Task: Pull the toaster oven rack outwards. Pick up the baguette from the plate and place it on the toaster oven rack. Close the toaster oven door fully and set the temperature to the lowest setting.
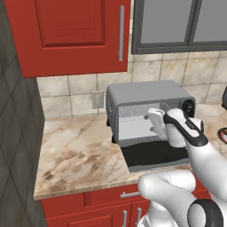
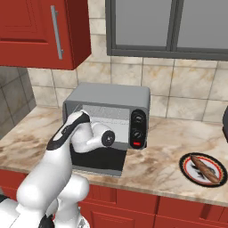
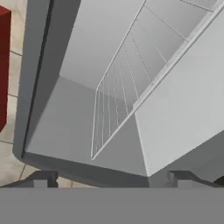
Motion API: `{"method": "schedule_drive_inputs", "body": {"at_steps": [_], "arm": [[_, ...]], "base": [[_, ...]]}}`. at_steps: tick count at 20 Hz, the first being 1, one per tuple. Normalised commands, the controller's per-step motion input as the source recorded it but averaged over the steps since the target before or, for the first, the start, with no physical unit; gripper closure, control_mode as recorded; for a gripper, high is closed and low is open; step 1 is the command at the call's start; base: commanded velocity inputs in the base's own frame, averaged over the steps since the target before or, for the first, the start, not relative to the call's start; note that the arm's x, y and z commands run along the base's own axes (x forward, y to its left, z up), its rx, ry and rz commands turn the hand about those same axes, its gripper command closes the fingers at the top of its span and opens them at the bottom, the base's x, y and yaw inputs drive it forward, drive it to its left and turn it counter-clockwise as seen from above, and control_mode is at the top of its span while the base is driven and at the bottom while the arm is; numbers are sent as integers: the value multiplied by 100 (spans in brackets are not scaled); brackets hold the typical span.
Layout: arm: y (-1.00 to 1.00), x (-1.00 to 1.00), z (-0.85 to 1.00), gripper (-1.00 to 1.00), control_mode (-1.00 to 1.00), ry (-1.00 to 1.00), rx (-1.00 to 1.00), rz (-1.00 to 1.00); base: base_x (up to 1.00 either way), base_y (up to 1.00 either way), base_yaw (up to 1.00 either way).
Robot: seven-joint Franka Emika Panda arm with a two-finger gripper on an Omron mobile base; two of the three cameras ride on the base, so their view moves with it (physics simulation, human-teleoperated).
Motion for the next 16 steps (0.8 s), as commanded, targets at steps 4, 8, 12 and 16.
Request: {"method": "schedule_drive_inputs", "body": {"at_steps": [4, 8, 12, 16], "arm": [[0, 0, 0, -100, -100, 0, 6, 0], [0, 6, 0, -100, -100, 0, 0, 0], [0, 15, 0, -100, -100, 0, -1, -1], [0, 13, 0, -100, -100, 0, 0, -2]], "base": [[0, 0, 0], [0, 0, 0], [0, 0, 0], [0, 0, 0]]}}
